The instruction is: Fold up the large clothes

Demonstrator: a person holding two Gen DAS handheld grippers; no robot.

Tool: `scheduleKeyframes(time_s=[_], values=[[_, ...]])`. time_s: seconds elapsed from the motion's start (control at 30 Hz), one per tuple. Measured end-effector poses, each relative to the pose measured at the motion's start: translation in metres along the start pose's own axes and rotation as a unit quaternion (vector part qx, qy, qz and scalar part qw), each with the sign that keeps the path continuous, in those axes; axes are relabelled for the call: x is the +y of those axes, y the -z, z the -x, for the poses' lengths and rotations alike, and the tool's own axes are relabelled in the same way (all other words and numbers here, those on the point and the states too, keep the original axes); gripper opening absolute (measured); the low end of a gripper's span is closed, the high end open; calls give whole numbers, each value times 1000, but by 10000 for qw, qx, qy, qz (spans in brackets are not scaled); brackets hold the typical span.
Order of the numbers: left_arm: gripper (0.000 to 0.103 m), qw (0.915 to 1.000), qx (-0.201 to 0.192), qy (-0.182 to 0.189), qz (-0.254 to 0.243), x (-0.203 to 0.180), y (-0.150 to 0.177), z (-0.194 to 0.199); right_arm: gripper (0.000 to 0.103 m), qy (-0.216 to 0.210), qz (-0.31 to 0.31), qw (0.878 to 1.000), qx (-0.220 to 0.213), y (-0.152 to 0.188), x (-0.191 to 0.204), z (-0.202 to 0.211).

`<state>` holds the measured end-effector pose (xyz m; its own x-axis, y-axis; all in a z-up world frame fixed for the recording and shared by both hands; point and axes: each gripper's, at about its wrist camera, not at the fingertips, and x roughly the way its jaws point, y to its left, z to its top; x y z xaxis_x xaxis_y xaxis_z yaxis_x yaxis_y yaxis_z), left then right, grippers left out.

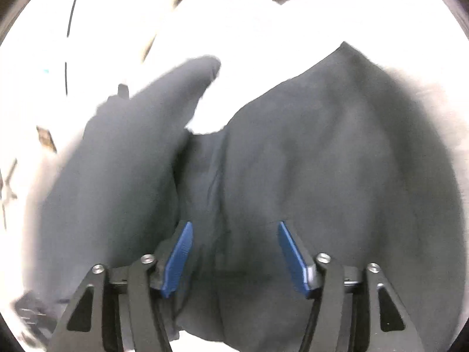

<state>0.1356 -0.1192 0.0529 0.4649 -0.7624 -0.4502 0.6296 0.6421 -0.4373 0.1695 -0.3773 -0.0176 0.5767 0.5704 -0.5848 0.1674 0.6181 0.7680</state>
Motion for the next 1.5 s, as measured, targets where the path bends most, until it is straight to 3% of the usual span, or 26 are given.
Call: scheduleKeyframes(time_s=[0.1, 0.2, 0.33, 0.47, 0.5, 0.57, 0.63, 0.67, 0.83, 0.9, 0.97, 1.13, 1.17, 1.2, 1.23, 1.27, 1.37, 1.5], values=[[24, 9993, 331, -34, -167, -11, 16, -28, 70, -66, -420, 9983, -388, -5, -38, 55], [24, 9966, 697, -120, -412, -23, 37, -54, 79, -551, -684, 9953, -409, 7, -55, 76], [23, 9914, 1025, -266, -773, -33, 62, -71, 82, -799, -658, 9946, -5, 0, -52, 51], [24, 9877, 1193, -299, -967, -34, 66, -63, 82, -524, -313, 9970, 484, -12, -26, -1], [25, 9861, 1280, -294, -1021, -34, 64, -59, 78, -373, -200, 9977, 538, -7, -19, -5], [28, 9831, 1376, -329, -1160, -33, 59, -54, 49, -125, -15, 9979, 632, -13, -12, -21], [32, 9814, 1470, -326, -1192, -29, 55, -44, 26, 64, 105, 9971, 758, -16, -4, -29], [33, 9808, 1521, -285, -1184, -25, 55, -39, 20, 87, 204, 9965, 809, -12, -1, -29], [52, 9805, 1666, 75, -1036, -19, 45, -3, 13, 560, 766, 9932, 675, -8, 28, -37], [63, 9818, 1593, 96, -1033, -19, 40, 16, 13, 679, 788, 9927, 615, -6, 29, -34], [66, 9848, 1391, 79, -1040, -16, 32, 38, 12, 705, 830, 9927, 512, -6, 33, -30], [67, 9887, 745, -646, -1132, 18, -1, 68, 11, 625, 1078, 9919, 228, -12, 47, -2], [66, 9892, 648, -794, -1043, 28, -8, 68, 11, 619, 1170, 9911, 142, -14, 52, 10], [54, 9900, 528, -966, -879, 44, -16, 67, 11, 637, 1246, 9901, 80, -12, 53, 23], [28, 9905, 515, -1036, -749, 54, -20, 64, 11, 686, 1317, 9889, 3, -15, 56, 34], [21, 9914, 610, -1041, -512, 67, -24, 56, 11, 737, 1353, 9880, -76, -18, 57, 42], [20, 9935, 749, -840, -177, 78, -21, 31, 11, 1001, 1393, 9849, -242, -27, 50, 65], [20, 9900, 1117, -716, -487, 56, 3, -16, 16, 1442, 1171, 9824, -202, -34, 21, 73]])
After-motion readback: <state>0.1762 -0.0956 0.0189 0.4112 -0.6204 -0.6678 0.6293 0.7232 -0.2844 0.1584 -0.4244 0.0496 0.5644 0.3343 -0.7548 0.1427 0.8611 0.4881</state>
